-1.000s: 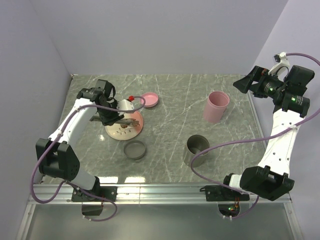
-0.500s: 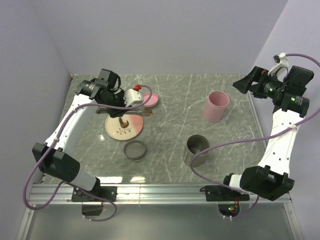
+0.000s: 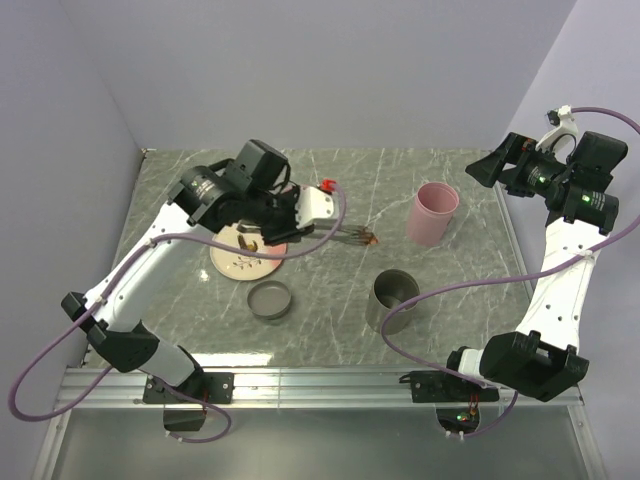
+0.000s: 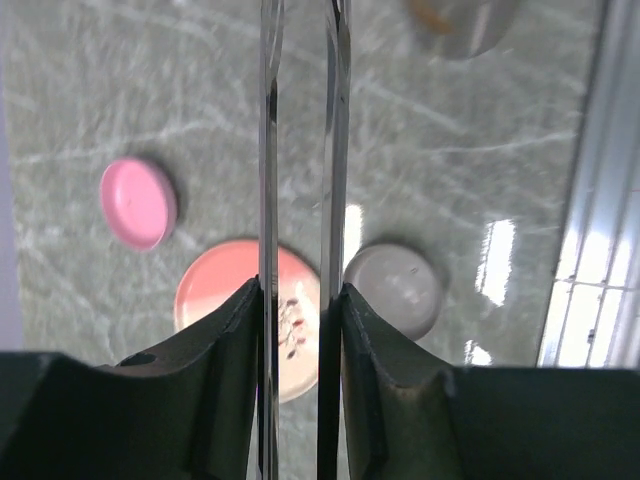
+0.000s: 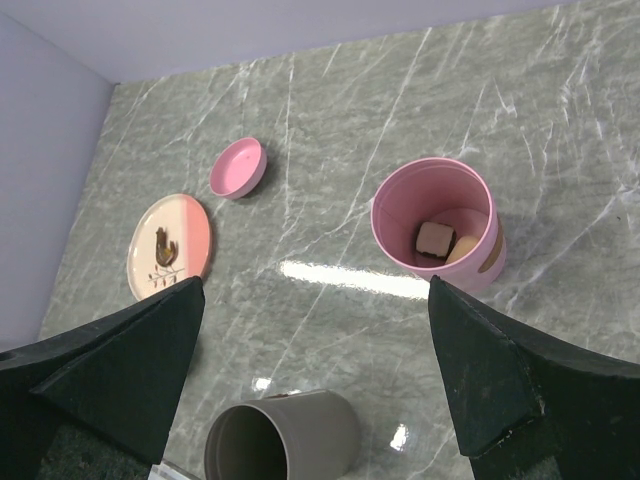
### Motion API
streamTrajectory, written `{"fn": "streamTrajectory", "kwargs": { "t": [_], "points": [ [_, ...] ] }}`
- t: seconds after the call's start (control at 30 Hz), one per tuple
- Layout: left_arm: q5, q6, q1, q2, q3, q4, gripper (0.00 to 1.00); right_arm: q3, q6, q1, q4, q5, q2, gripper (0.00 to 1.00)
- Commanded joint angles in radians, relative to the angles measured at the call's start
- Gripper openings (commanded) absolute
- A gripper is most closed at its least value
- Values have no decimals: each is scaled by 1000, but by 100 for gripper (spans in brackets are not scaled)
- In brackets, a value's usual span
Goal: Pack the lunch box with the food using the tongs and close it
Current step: Place the fake food in the packing box.
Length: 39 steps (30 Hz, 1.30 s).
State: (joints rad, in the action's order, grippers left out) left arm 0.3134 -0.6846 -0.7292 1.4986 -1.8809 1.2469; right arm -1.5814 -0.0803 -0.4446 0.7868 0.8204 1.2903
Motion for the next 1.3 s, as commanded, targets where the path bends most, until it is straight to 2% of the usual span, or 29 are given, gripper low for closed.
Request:
{"fn": "streamTrajectory", "kwargs": {
  "t": [0.0, 0.17, 0.37, 0.77, 1.0, 1.27],
  "points": [
    [-5, 75, -76, -3, -38, 13, 38, -8, -4, 3, -21, 10, -32, 100],
    [-26, 103, -169, 6, -9, -10, 38, -8, -10, 3, -27, 13, -34, 100],
    [-33, 126, -222, 22, 52, -53, 39, -9, -10, 1, -26, 16, -37, 100],
    [-17, 137, -242, 94, 31, -84, 40, -11, -19, 1, -31, 26, -34, 100],
    [-28, 146, -245, 107, 14, -89, 53, -15, -15, 3, -26, 26, -32, 100],
    [-56, 175, -225, 51, 38, -95, 54, -23, -4, 1, -14, 26, -28, 100]
  ]
}}
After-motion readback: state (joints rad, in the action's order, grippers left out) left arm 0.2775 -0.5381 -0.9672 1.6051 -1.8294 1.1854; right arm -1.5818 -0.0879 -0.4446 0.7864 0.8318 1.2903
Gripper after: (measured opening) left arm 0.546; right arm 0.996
